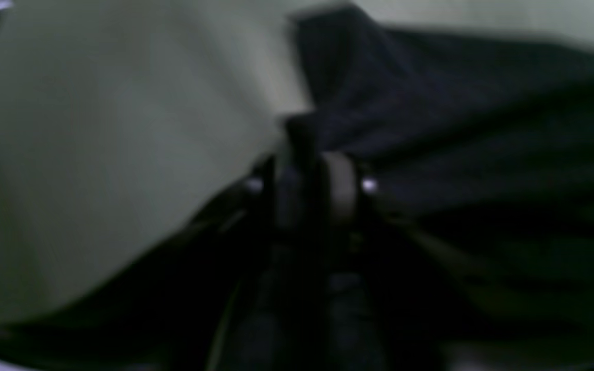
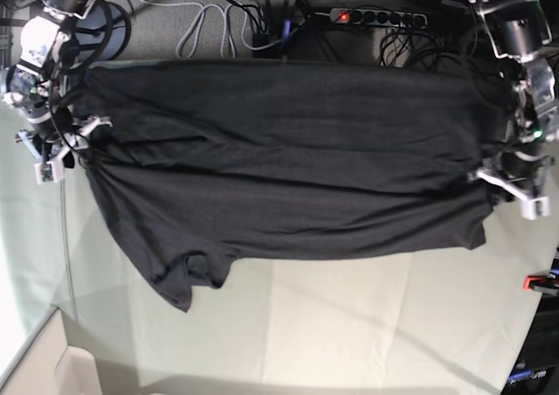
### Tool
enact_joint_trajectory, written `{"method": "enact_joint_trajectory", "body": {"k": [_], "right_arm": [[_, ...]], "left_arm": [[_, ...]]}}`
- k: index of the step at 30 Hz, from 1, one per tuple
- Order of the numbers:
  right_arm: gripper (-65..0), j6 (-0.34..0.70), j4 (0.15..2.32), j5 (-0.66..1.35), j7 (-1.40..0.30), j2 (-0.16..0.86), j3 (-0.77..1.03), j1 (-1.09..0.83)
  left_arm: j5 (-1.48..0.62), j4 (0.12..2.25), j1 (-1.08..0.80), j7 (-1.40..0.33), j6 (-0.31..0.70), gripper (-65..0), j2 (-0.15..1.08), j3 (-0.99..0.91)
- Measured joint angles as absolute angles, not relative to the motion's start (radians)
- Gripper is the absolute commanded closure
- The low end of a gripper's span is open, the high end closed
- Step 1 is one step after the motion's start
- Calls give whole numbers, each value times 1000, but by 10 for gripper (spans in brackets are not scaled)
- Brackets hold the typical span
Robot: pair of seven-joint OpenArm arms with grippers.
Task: Layout the t-shirt on the table in an organized manner, then fold the t-shirt properly
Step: 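Slide both grippers along the shirt sides toward the hem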
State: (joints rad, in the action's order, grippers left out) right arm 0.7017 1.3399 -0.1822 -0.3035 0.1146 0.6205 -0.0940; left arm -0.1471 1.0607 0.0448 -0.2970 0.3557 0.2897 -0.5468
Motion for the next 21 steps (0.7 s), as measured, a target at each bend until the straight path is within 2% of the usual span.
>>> {"method": "enact_joint_trajectory", "body": {"k": [4,9,19,21], "right_arm": [[-285,701,1382,-179,-302,121,622,-93],[-285,701,1393,-180,-303,120,616,-77],[-286,702,1377,-178,-307,118,585,-39],[-286,702,1372,-179,-306,120,585,-36]], "left_arm": [[-141,1121,31,-308,354,-293,244,-659],[-140,1102,111,-310,360,-335,250,-663],[-137,567,436,-295,353,-336,328,-505],[-140,485,486,-246,349,-336,327,-493]]}}
